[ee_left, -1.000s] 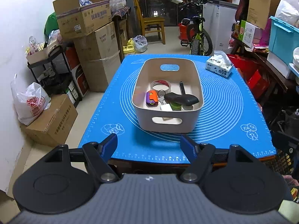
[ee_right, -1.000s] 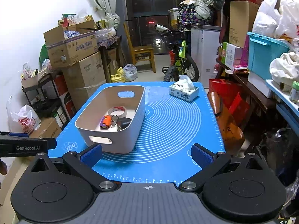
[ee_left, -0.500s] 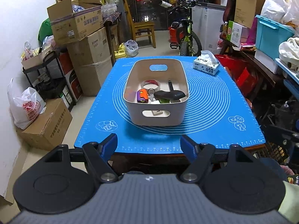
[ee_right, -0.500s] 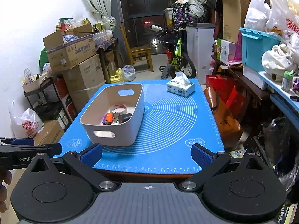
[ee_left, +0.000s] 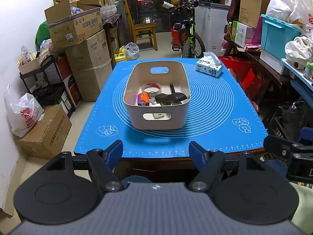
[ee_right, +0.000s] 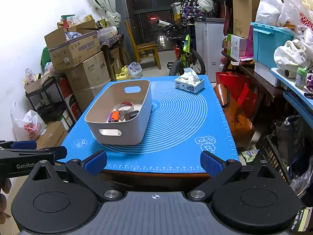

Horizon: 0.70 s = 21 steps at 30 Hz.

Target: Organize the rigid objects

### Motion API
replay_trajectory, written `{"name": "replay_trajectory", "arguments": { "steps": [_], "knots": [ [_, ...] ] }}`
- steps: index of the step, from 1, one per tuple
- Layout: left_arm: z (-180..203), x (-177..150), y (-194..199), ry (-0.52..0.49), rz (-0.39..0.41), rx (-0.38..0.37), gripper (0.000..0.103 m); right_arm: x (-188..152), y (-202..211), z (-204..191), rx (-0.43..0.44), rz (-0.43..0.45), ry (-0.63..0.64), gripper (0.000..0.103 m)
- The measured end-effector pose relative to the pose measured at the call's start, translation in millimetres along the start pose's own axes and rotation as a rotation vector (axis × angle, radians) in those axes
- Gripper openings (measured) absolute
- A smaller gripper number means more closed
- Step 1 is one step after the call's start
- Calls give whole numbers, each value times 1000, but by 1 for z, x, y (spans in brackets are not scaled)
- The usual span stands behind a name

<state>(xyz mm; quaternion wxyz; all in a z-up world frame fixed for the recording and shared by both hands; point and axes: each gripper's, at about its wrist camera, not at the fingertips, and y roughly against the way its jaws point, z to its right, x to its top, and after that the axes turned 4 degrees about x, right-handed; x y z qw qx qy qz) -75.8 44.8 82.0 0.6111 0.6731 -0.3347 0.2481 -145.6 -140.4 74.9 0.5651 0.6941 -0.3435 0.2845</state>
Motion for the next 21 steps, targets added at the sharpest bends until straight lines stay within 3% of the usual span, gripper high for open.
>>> {"name": "replay_trajectory", "arguments": {
  "steps": [21],
  "knots": [
    [1, -4, 1, -4, -9, -10, 75, 2, 1, 2, -4, 0, 18, 101]
  ]
}}
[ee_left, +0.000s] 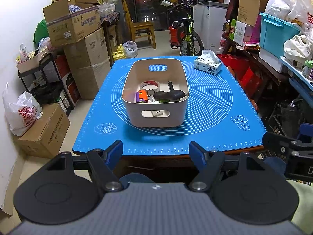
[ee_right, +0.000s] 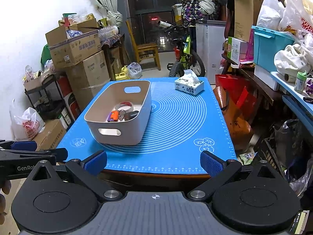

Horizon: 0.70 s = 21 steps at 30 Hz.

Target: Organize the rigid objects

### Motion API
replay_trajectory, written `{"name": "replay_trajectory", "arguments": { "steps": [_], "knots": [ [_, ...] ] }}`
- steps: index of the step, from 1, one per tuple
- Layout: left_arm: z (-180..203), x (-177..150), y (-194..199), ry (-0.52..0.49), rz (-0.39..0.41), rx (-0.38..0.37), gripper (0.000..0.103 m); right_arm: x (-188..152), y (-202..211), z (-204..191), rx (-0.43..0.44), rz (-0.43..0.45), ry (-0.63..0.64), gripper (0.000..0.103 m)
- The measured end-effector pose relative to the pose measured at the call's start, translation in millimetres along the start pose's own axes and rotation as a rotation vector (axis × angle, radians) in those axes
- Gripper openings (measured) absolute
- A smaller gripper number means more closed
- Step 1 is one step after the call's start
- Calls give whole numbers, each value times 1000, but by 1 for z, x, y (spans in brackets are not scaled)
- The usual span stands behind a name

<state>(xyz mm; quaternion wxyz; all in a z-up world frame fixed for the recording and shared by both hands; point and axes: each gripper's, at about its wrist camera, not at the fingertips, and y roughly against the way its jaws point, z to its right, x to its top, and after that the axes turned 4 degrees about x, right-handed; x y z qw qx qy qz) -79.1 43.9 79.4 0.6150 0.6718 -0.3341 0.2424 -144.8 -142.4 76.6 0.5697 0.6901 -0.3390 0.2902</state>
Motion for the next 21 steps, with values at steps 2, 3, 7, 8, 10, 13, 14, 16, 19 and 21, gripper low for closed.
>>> {"name": "replay_trajectory", "arguments": {
  "steps": [2, 3, 7, 8, 10, 13, 14, 16, 19, 21],
  "knots": [
    [-2, -2, -1, 1, -3, 1, 75, 0, 1, 1, -1, -1, 2, 101],
    [-2, -2, -1, 1, -4, 2, 75, 0, 1, 1, -1, -1, 2, 100],
    [-4, -2, -1, 1, -5, 1, 75, 0, 0, 1, -4, -1, 3, 101],
    [-3, -2, -1, 1, -5, 1, 75, 0, -1, 2, -6, -2, 4, 101],
    [-4, -2, -1, 2, -5, 1, 75, 0, -1, 2, -5, -1, 4, 101],
    [-4, -1, -1, 4, -3, 5, 75, 0, -1, 1, -5, -2, 2, 101],
    [-5, 0, -1, 4, -2, 4, 75, 0, -1, 1, -5, -3, 3, 101],
    [-5, 0, -1, 4, -3, 6, 75, 0, -1, 3, -6, -5, 3, 101],
    [-6, 2, -1, 6, -4, 7, 75, 0, -1, 3, -5, -5, 4, 101],
    [-7, 4, 0, 8, -4, 7, 75, 0, -1, 3, -6, -5, 4, 101]
  ]
}}
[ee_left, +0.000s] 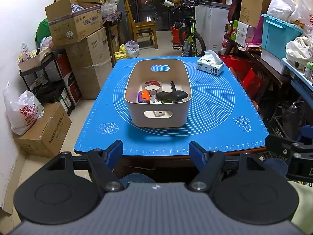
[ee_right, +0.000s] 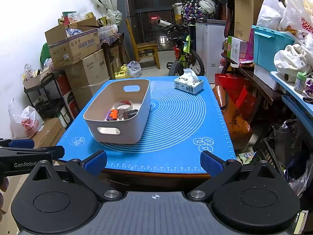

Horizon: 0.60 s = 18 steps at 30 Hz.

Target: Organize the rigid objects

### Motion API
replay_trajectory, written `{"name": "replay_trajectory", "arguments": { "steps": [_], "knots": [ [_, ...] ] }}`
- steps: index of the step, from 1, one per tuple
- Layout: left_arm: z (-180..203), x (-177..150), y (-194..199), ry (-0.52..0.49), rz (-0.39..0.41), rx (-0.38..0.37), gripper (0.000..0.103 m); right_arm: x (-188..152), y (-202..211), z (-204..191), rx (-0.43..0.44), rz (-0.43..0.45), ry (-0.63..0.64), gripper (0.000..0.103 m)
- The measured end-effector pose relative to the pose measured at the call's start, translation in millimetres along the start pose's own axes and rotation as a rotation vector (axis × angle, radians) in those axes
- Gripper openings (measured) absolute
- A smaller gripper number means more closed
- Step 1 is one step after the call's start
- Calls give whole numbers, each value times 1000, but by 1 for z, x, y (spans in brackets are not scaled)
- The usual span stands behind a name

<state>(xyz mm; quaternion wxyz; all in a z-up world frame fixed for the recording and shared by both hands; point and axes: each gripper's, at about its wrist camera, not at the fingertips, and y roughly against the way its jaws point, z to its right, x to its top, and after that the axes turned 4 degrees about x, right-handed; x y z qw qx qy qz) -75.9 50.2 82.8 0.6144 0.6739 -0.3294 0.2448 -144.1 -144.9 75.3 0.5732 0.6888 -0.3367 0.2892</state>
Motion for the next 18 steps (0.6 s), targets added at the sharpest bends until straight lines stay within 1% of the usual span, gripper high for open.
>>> {"name": "replay_trajectory", "arguments": {
  "steps": [18],
  "knots": [
    [-2, 1, -1, 2, -1, -2, 75, -2, -1, 2, -3, -5, 1, 101]
  ]
}}
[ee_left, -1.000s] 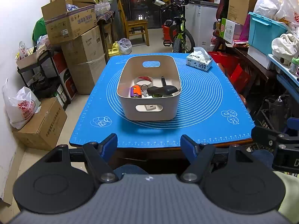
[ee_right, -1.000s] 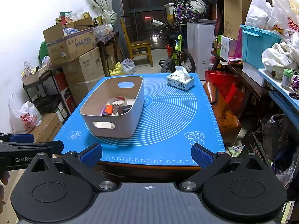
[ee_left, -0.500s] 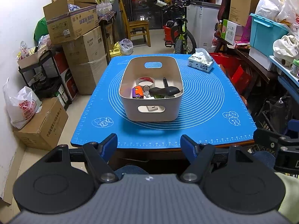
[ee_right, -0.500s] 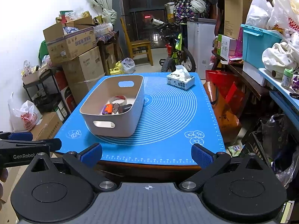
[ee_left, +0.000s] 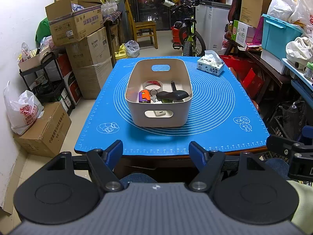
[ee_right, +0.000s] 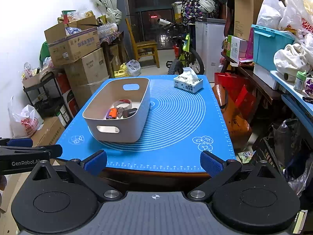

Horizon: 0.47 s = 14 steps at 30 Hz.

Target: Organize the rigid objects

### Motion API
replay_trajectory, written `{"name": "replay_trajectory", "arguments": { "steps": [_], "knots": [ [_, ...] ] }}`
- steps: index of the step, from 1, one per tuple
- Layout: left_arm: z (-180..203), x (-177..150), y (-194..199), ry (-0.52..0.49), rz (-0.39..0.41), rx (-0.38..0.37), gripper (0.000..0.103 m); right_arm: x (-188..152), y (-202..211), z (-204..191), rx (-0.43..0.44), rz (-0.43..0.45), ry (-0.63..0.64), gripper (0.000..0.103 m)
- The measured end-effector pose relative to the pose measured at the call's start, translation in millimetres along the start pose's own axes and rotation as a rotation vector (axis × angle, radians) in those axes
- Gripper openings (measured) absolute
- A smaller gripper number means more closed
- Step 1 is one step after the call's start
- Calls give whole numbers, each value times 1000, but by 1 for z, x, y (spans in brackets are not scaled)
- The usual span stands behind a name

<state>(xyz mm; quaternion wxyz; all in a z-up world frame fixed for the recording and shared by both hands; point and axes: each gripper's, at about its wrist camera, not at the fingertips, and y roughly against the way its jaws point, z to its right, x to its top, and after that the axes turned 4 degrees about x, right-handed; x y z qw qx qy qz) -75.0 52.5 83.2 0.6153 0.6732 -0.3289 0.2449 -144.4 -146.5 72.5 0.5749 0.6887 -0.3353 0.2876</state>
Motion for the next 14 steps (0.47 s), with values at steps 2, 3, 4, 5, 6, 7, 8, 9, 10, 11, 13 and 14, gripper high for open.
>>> {"name": "replay_trajectory", "arguments": {
  "steps": [2, 3, 4, 5, 6, 7, 8, 9, 10, 11, 13, 14],
  "knots": [
    [0, 0, 0, -1, 0, 1, 75, -2, -1, 1, -1, -1, 0, 101],
    [0, 0, 0, -1, 0, 1, 75, -2, -1, 2, 0, -1, 0, 101],
    [0, 0, 0, -1, 0, 1, 75, -2, -1, 1, 0, -1, 0, 101],
    [0, 0, 0, -2, 1, 3, 75, -1, -1, 1, 0, -1, 0, 101],
    [-1, 0, 0, -1, 1, 3, 75, -2, -1, 2, -1, -1, 0, 101],
    [-1, 0, 0, 0, 2, 3, 75, -2, -1, 2, -1, -1, 0, 101],
    [-1, 0, 0, -1, 3, 3, 75, -1, -1, 1, -2, -1, -1, 101],
    [-1, 0, 0, -3, 3, 5, 75, -3, -1, 2, -3, -1, -2, 101],
    [-1, 0, 0, -5, 5, 9, 75, -4, -2, 3, -5, -2, -4, 101],
    [-2, 0, 0, -5, 6, 9, 76, -5, -2, 4, -6, -2, -5, 101],
    [-2, 0, 1, -3, 5, 6, 79, -6, -2, 5, -7, -1, -6, 101],
    [-3, 1, 1, -2, 5, 6, 81, -6, -2, 5, -8, -1, -6, 101]
  ]
}}
